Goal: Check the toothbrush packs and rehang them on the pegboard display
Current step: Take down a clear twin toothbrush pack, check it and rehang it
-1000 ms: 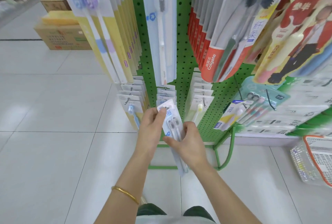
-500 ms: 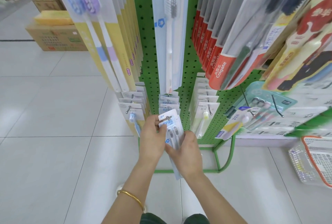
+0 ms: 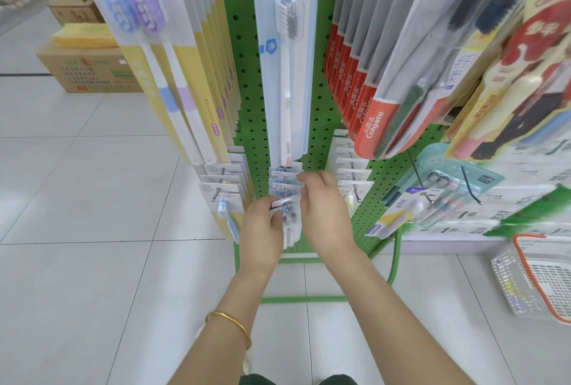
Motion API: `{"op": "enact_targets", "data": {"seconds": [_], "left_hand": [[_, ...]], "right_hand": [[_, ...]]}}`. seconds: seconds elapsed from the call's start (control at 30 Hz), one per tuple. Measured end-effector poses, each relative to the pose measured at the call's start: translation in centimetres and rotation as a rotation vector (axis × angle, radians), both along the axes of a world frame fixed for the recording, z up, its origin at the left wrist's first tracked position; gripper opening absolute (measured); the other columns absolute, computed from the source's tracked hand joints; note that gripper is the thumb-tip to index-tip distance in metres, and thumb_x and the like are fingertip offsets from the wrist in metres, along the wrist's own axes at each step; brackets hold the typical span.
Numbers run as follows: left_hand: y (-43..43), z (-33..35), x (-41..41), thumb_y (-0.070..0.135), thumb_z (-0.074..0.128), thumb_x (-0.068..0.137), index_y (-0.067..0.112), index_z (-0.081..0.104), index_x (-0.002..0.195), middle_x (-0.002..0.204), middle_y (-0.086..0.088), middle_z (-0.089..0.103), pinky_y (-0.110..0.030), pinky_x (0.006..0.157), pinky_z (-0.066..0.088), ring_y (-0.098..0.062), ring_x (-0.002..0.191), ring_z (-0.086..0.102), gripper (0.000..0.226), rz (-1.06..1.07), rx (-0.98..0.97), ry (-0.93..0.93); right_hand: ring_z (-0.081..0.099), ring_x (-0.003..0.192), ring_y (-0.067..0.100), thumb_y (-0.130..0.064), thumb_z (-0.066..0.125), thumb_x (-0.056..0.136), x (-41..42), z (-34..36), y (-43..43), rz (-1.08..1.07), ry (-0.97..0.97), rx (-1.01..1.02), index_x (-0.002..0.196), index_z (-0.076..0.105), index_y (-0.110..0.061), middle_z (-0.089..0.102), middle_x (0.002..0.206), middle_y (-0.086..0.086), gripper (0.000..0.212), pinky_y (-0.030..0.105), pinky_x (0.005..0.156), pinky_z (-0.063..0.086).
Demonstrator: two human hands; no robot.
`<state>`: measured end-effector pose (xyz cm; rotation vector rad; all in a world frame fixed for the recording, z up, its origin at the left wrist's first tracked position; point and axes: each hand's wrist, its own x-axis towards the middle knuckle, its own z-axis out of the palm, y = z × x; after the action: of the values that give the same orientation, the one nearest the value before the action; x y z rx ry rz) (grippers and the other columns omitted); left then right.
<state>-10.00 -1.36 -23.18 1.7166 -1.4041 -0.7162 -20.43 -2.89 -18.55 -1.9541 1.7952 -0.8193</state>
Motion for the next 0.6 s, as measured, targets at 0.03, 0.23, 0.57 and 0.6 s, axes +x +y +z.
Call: {"op": "enact_targets", "data": {"seconds": [0.03, 0.23, 0.57, 0.6], "left_hand": [[0.0, -0.1, 0.0, 0.001, 0.049, 0.093, 0.007, 0.061, 0.108, 0.101, -0.001, 0.059, -0.024, 0.082, 0.039, -0.020, 0.099, 0.054, 0.020, 0.003, 0.008, -0.007], [0.1, -0.7, 0.1, 0.005, 0.047, 0.095, 0.006, 0.059, 0.109, 0.103, -0.005, 0.060, -0.034, 0.087, 0.045, -0.024, 0.102, 0.055, 0.019, 0.024, 0.012, -0.039], [1.8, 0.3, -0.9, -0.001, 0.057, 0.087, 0.002, 0.048, 0.129, 0.120, -0.016, 0.051, -0.040, 0.097, 0.042, -0.030, 0.116, 0.045, 0.043, 0.068, -0.117, -0.142], [1.9, 0.4, -1.0, -0.002, 0.057, 0.087, 0.001, 0.047, 0.130, 0.120, -0.017, 0.050, -0.040, 0.097, 0.041, -0.031, 0.116, 0.045, 0.045, 0.072, -0.129, -0.147]], "right_hand": [[0.057, 0.098, 0.032, 0.003, 0.043, 0.090, 0.1, 0.1, -0.5, -0.002, 0.052, 0.027, 0.122, 0.055, -0.007, 0.050, 0.119, 0.012, 0.036, 0.043, 0.081, 0.048], [0.053, 0.078, 0.030, 0.004, 0.045, 0.087, 0.0, 0.1, -2.3, 0.034, 0.181, 0.119, 0.089, 0.060, -0.008, 0.050, 0.092, 0.010, 0.019, 0.032, 0.063, 0.043], [0.049, 0.071, 0.027, 0.001, 0.045, 0.085, -0.5, 0.4, -2.8, 0.071, 0.170, 0.146, 0.067, 0.042, -0.015, 0.050, 0.077, 0.008, 0.025, 0.031, 0.054, 0.033], [0.049, 0.071, 0.027, 0.003, 0.045, 0.084, -0.5, 0.5, -2.6, 0.062, 0.182, 0.138, 0.068, 0.041, -0.015, 0.049, 0.078, 0.007, 0.025, 0.031, 0.051, 0.030]]}}
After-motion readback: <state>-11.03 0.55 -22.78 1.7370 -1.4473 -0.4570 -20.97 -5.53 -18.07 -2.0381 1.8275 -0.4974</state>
